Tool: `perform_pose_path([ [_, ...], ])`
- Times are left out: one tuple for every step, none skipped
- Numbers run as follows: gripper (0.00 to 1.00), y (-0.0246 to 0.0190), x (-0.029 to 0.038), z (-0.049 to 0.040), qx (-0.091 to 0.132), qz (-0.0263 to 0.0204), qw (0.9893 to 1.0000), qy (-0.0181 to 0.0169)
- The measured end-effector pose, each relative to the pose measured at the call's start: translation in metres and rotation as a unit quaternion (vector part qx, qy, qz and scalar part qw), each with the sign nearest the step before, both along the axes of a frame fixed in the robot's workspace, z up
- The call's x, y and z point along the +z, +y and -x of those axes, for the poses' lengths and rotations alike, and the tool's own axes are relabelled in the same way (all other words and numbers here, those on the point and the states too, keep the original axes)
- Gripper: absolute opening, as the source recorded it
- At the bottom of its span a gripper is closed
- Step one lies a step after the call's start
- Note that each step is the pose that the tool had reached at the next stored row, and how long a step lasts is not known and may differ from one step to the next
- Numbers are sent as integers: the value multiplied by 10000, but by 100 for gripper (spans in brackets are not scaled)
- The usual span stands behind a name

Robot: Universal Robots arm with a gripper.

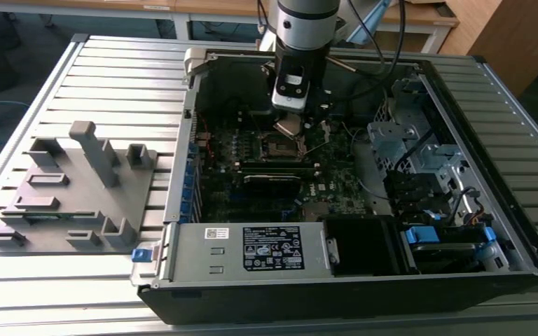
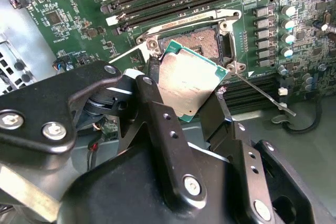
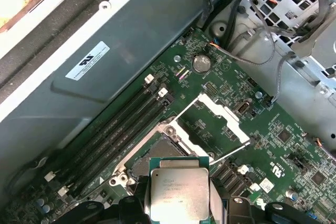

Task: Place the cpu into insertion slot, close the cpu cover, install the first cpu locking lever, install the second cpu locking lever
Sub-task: 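Place the cpu into insertion slot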

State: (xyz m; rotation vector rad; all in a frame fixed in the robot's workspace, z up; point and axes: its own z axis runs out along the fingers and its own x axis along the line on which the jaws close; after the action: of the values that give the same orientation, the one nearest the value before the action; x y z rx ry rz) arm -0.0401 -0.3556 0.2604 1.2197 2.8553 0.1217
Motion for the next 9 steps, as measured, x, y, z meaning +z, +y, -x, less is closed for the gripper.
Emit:
perform_pose_path([
  [54,0,0,0,-1,0,10000,0],
  [54,0,0,0,-1,1,10000,0],
  [54,0,0,0,-1,0,10000,0],
  [54,0,0,0,-1,0,10000,0],
  [54,0,0,0,-3,0,10000,0],
  [54,0,0,0,-18,0,10000,0],
  [54,0,-1,0,-58,0,10000,0],
  [54,1,-2,0,-120,0,9999,0],
  [54,0,-3,0,-194,0,9998,0],
])
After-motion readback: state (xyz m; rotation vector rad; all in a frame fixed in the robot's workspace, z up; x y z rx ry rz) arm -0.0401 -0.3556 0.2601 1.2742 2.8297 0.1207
